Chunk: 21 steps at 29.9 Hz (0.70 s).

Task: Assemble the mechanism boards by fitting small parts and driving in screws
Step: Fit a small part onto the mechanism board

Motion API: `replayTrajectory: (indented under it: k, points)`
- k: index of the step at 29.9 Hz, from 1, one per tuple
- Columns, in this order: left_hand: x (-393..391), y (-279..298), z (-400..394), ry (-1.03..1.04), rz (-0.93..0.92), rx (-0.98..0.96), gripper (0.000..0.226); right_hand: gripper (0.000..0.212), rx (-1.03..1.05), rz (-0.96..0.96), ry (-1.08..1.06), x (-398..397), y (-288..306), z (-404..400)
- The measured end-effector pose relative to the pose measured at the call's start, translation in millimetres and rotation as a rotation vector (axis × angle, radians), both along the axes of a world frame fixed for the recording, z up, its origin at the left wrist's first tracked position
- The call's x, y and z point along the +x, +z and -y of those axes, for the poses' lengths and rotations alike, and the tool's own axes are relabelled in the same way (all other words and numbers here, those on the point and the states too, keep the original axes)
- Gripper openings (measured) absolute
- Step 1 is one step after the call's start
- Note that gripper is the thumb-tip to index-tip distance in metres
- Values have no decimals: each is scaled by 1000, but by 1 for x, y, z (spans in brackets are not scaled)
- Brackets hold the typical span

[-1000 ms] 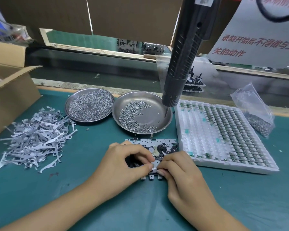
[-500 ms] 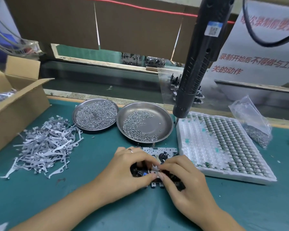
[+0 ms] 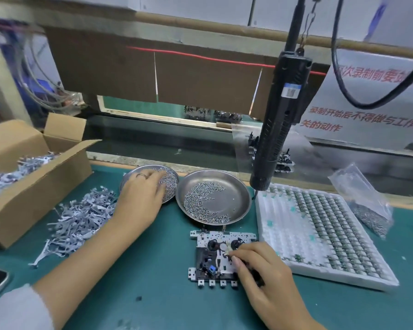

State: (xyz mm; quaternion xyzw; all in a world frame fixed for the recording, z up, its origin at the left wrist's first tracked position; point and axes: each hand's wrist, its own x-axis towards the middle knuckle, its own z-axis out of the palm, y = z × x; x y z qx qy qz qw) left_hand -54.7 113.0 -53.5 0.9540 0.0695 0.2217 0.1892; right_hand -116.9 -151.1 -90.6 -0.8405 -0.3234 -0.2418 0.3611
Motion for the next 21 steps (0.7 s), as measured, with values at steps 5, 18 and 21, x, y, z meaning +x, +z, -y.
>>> replayTrajectory:
  k: [5,18,21]
  points:
    - [28,-2,-13,50,-270,66,29,11,5,20,-1,2,-2,0]
    - [27,-9,-10,192,-78,64,11,23,16,23,42,5,-1,-1]
    - [28,-13,-10,177,-66,76,13,23,22,12,51,4,0,-1]
